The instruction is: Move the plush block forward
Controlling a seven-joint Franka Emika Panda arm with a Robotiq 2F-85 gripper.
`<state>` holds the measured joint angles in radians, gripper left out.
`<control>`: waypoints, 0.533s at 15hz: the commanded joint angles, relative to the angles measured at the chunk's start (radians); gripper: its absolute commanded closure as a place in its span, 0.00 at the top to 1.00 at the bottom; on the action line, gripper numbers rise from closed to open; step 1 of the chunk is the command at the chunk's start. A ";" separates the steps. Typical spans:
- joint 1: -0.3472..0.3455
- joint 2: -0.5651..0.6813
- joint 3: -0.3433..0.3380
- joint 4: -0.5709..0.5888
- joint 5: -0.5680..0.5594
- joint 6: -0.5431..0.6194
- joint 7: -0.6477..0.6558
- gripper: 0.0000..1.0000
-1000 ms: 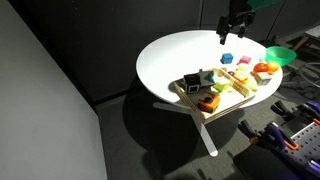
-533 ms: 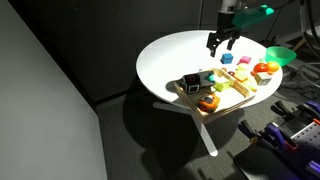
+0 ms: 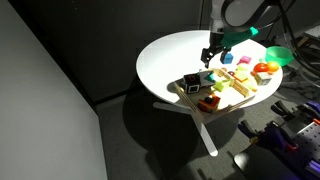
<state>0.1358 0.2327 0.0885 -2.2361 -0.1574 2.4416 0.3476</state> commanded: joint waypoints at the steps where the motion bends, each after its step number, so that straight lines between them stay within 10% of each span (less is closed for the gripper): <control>1: 0.033 0.067 -0.032 0.037 -0.038 0.043 0.051 1.00; 8: 0.045 0.167 -0.032 0.084 0.014 0.084 -0.004 1.00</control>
<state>0.1695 0.3605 0.0646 -2.1912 -0.1665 2.5141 0.3685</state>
